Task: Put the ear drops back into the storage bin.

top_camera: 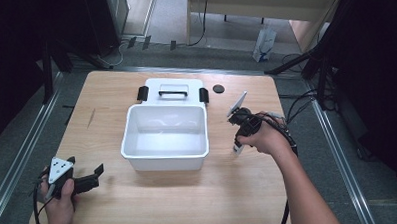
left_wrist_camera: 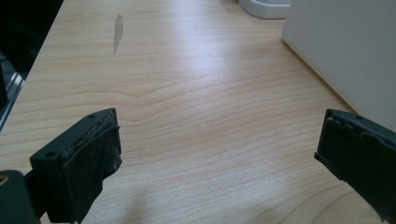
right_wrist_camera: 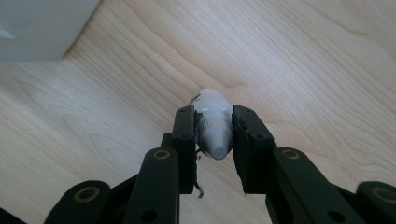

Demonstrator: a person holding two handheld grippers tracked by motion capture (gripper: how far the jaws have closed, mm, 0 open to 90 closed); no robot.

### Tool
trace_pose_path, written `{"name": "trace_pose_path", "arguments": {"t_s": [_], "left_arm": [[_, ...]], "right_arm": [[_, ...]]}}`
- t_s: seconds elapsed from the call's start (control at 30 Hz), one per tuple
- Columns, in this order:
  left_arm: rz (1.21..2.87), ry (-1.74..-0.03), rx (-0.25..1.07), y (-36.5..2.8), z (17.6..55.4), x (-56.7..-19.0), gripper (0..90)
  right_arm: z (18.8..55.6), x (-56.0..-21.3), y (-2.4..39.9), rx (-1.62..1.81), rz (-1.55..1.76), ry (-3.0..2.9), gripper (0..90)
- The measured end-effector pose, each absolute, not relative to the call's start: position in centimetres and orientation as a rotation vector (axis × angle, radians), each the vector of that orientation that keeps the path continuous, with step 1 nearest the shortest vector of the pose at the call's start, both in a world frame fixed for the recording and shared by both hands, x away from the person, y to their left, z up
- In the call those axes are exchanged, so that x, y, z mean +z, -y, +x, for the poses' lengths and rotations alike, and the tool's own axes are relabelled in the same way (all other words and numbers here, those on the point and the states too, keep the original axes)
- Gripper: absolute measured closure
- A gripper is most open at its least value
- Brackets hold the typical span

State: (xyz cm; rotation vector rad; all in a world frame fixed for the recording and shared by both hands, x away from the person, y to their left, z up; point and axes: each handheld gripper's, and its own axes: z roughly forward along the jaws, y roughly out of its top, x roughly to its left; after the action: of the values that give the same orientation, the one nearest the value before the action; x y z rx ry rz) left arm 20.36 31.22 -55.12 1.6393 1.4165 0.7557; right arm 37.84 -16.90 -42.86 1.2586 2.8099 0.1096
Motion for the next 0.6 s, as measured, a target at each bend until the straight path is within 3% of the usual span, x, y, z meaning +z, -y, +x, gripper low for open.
{"name": "trace_pose_path", "arguments": {"t_s": [0.6], "left_arm": [[1.637, -1.417, 0.751, -31.3, 20.4, -55.1, 0.3]], "right_arm": [[38.1, -35.7, 13.6, 0.189, 1.167, -2.816, 72.3]]}}
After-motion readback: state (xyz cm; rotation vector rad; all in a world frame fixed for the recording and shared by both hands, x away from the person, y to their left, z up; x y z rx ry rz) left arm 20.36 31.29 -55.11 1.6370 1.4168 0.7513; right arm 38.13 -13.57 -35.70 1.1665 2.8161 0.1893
